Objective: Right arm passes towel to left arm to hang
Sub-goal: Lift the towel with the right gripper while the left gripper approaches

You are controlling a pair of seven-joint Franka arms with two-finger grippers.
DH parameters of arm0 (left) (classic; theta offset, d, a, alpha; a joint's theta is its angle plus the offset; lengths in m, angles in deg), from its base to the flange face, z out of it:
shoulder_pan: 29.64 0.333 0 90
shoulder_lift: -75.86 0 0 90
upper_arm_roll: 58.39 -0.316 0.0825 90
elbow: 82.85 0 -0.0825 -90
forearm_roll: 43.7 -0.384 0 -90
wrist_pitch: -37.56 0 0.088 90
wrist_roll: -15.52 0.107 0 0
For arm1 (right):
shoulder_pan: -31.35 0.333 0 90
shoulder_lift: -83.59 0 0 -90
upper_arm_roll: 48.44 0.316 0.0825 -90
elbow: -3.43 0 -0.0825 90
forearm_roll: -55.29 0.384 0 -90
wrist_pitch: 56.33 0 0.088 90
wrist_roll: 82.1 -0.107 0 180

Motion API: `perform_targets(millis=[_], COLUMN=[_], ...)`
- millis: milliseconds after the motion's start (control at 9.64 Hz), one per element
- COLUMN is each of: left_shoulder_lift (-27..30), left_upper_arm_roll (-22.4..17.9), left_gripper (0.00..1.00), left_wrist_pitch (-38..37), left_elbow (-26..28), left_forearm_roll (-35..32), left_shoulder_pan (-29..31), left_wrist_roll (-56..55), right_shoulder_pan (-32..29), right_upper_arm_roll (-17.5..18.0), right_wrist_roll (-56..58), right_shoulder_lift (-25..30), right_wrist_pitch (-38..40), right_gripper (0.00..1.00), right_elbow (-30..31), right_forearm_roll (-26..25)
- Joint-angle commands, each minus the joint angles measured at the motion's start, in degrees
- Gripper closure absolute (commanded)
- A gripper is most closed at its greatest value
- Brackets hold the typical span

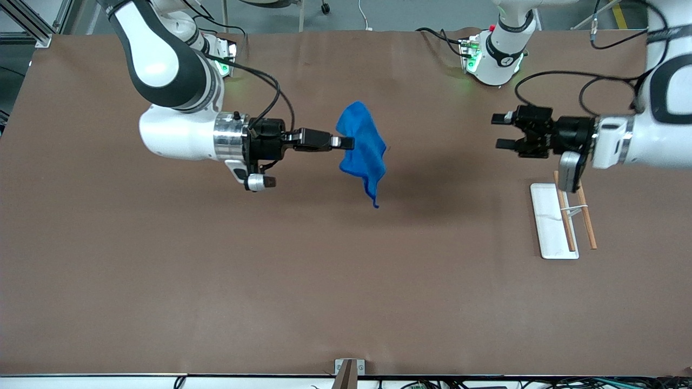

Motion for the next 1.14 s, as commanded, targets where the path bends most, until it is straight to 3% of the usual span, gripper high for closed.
perform_targets(millis=[0, 207, 519, 1037], left_shoulder_lift=[-3.7, -2.6, -0.4, 2.9], left_upper_arm_roll=[0.1, 2.4, 3.6, 11.6], left_gripper=[0.01, 0.01, 0.01, 0.04], left_wrist_pitch=[1.1, 8.4, 8.9, 18.3], left_elbow=[2.0, 6.9, 12.1, 19.3], left_forearm_roll=[5.5, 11.7, 19.3, 31.3], left_shoulder_pan=[-0.5, -1.3, -1.5, -1.5], left_wrist_roll=[3.5, 5.7, 11.7, 19.7], right_shoulder_pan=[-1.0, -0.5, 1.7, 6.2], right_upper_arm_roll=[3.2, 5.2, 6.0, 6.1], right_wrist_roll=[0.0, 0.4, 1.7, 5.2], right_shoulder_lift=[-0.2, -1.0, -2.6, -8.3], right_wrist_pitch=[-0.1, -0.2, -1.1, -11.6], right_gripper=[1.00, 1.00, 1.00, 1.00], right_elbow=[0.7, 0.6, -0.5, -7.6], right_forearm_roll=[10.7, 16.0, 21.2, 21.2])
